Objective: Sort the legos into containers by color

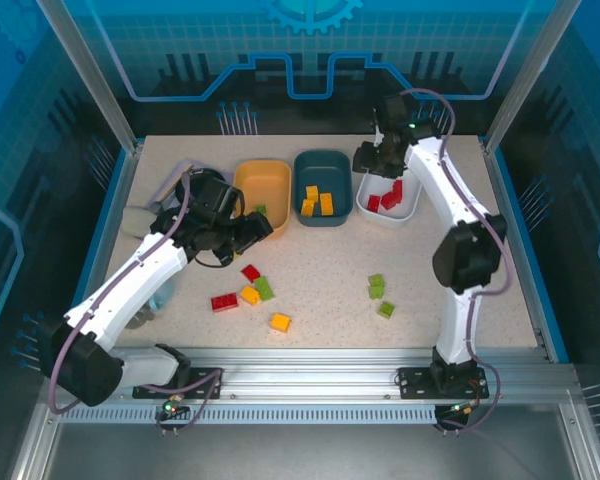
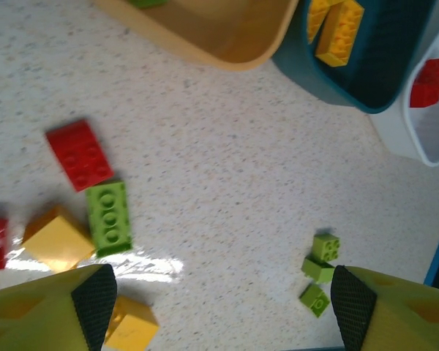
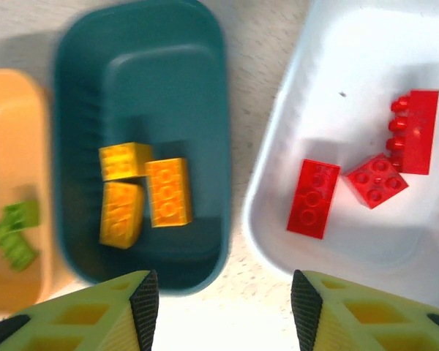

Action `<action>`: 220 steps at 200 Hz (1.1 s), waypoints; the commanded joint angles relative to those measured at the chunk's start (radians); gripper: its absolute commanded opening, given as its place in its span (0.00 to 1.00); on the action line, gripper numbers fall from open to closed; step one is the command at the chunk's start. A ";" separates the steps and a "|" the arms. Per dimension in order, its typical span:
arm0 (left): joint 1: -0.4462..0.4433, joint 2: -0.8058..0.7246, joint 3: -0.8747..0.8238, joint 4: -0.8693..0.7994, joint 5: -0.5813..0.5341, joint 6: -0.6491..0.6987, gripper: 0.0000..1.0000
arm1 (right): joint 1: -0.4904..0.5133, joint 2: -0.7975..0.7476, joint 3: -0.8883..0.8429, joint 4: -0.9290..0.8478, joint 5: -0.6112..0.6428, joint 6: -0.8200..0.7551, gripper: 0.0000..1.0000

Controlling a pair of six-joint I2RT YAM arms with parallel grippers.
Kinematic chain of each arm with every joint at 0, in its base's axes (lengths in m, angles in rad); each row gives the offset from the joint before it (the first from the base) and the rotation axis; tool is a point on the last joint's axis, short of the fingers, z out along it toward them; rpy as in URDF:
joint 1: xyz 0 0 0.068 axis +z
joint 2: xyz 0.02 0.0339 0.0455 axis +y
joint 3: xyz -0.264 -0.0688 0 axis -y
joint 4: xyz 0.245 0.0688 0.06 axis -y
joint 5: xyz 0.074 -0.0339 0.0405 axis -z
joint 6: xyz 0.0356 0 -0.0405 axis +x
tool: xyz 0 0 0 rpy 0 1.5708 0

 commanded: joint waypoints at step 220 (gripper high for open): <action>-0.078 0.420 -0.173 0.199 -0.064 0.124 0.71 | 0.400 -0.450 -0.838 0.355 -0.336 0.033 0.64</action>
